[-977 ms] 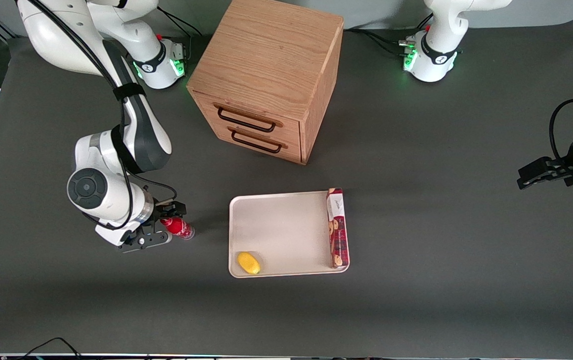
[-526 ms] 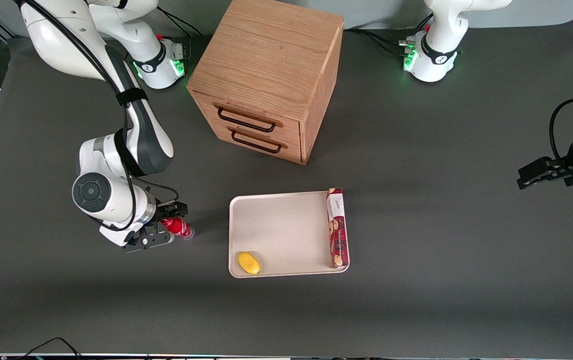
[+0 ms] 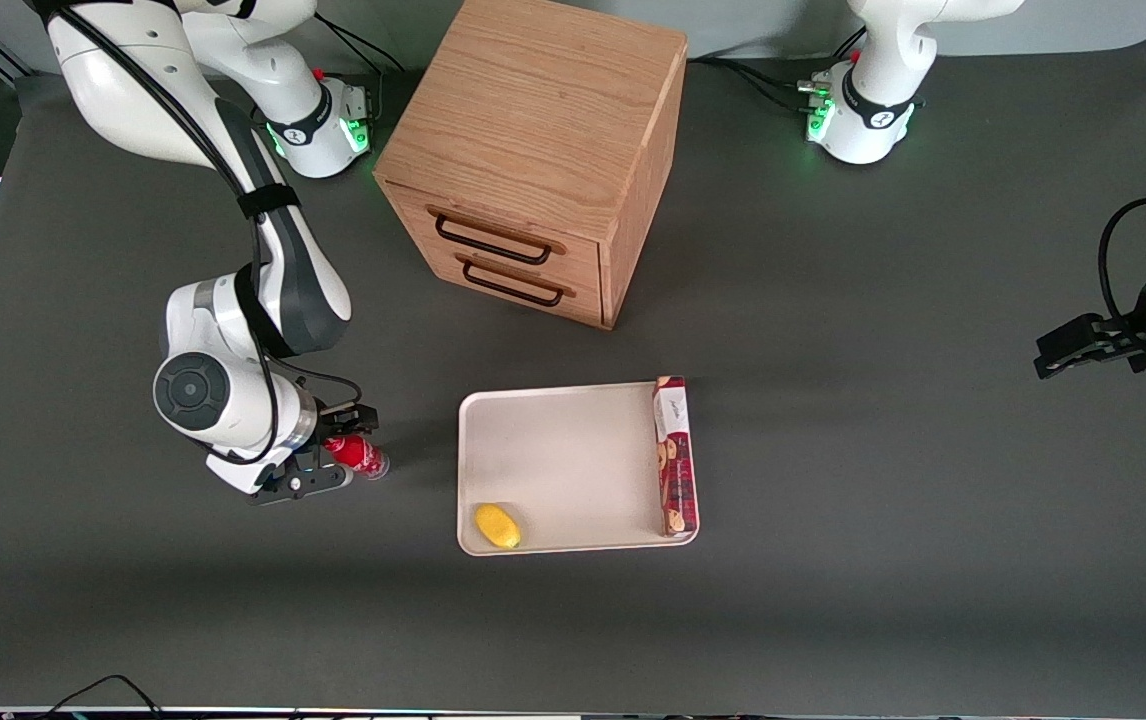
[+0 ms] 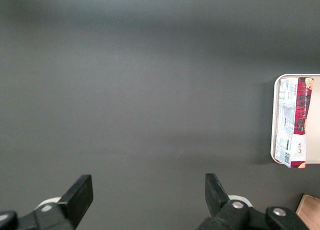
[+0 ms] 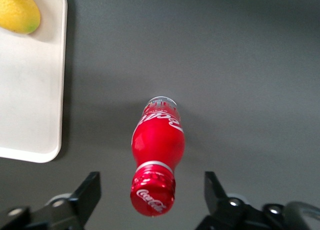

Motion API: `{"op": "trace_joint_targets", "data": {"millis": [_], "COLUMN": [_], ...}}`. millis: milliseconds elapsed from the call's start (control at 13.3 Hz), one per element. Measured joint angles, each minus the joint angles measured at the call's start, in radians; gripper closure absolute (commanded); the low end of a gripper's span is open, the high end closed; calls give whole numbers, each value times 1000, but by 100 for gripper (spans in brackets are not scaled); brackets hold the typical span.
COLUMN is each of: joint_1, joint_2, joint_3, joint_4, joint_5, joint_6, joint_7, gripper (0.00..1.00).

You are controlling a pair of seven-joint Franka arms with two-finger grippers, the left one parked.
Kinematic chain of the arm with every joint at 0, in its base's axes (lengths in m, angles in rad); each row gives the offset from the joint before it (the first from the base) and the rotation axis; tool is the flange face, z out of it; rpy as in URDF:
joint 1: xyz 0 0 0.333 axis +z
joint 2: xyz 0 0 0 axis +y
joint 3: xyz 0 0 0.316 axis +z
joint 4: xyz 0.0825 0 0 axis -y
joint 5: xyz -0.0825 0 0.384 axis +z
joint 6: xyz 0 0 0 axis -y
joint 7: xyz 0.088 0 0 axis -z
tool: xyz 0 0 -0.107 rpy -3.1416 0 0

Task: Place coke bottle on tray
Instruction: 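Close the right gripper around the bottle's middle, then lift the bottle and carry it over the white tray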

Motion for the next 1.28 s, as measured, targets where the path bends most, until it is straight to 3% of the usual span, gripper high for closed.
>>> {"op": "trace_joint_targets", "data": {"millis": [75,150,827,1278], "joint_1": [0,0,-2,-1], "joint_2": [0,1,-3,-121], "joint_3": [0,-1,-3,-5], "joint_4": [0,0,31,301], "joint_5": [0,0,1,10], "joint_6": [0,0,-3,-391], "joint_7": [-7,-11,-73,-81], "gripper": [94,100,100,100]}}
